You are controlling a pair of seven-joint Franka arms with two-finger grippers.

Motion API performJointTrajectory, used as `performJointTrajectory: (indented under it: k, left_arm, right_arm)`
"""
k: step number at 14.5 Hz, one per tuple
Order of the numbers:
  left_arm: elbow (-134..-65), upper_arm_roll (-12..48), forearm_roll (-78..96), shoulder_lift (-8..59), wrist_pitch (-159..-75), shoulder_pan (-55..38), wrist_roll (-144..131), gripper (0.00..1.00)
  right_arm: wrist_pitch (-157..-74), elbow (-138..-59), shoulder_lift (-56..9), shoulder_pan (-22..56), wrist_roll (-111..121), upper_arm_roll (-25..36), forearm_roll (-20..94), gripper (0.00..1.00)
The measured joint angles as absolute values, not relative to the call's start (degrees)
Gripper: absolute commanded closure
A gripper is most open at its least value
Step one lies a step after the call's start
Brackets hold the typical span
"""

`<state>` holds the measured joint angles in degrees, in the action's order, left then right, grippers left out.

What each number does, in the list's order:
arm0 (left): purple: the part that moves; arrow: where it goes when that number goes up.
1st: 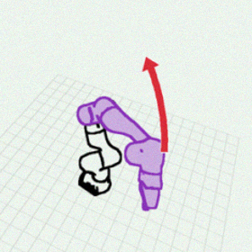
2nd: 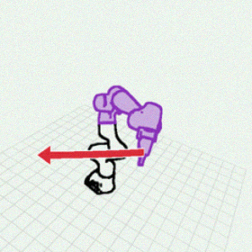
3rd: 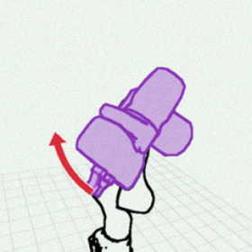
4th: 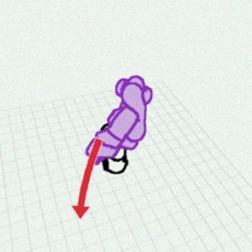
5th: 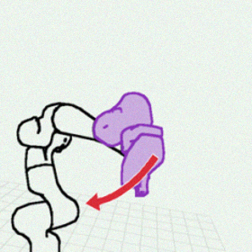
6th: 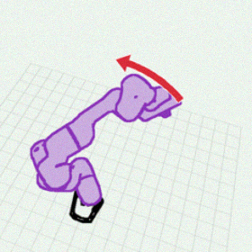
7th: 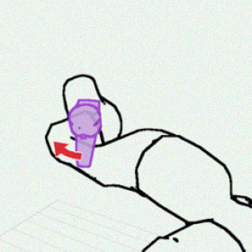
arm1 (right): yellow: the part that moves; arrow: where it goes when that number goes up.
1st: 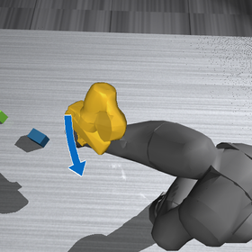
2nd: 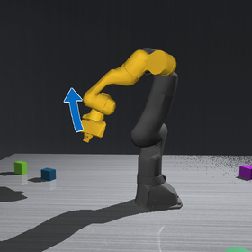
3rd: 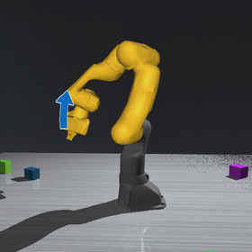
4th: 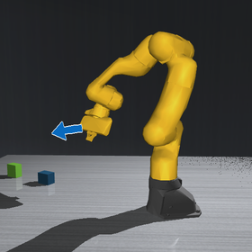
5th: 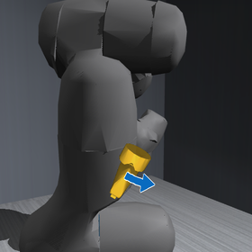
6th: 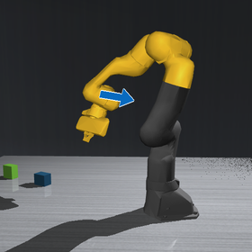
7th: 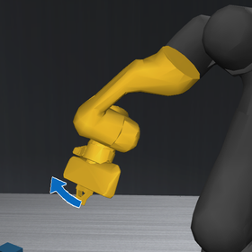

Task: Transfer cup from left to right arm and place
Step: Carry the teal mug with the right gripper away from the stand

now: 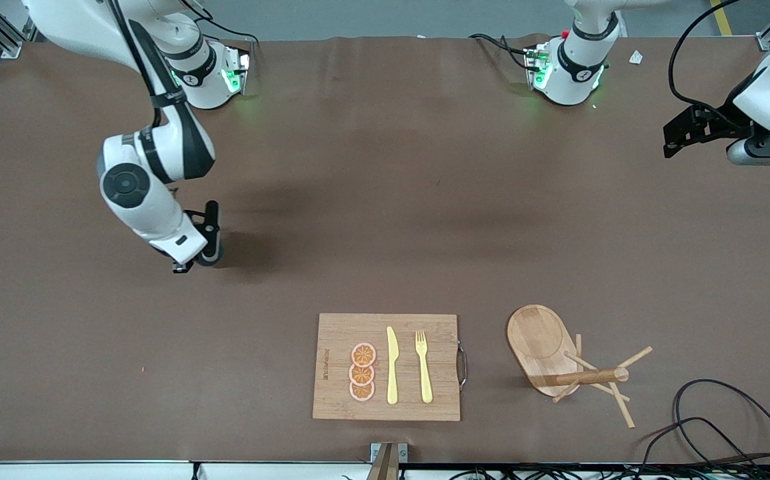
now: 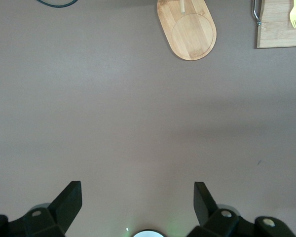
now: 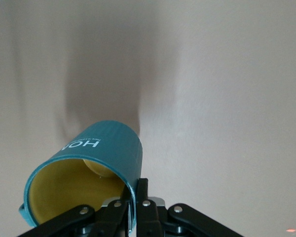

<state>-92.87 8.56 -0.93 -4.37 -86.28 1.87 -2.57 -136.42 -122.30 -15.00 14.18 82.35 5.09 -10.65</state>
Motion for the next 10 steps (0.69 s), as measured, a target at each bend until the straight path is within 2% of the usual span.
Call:
performJointTrajectory:
  k: [5, 10]
  left_arm:
    - [-92.87, 8.53, -0.93, -4.39, -86.31, 1.93, -2.57, 0.0]
    - [-92.87, 8.49, -0.93, -4.39, -86.31, 1.94, -2.57, 0.0]
  right_arm:
    - [-137.54, -122.17, -17.37, 8.95, 107.14, 5.04, -10.68, 1.0]
    - [-142.82, -121.59, -19.82, 5.92, 129.98, 4.76, -10.69, 0.99]
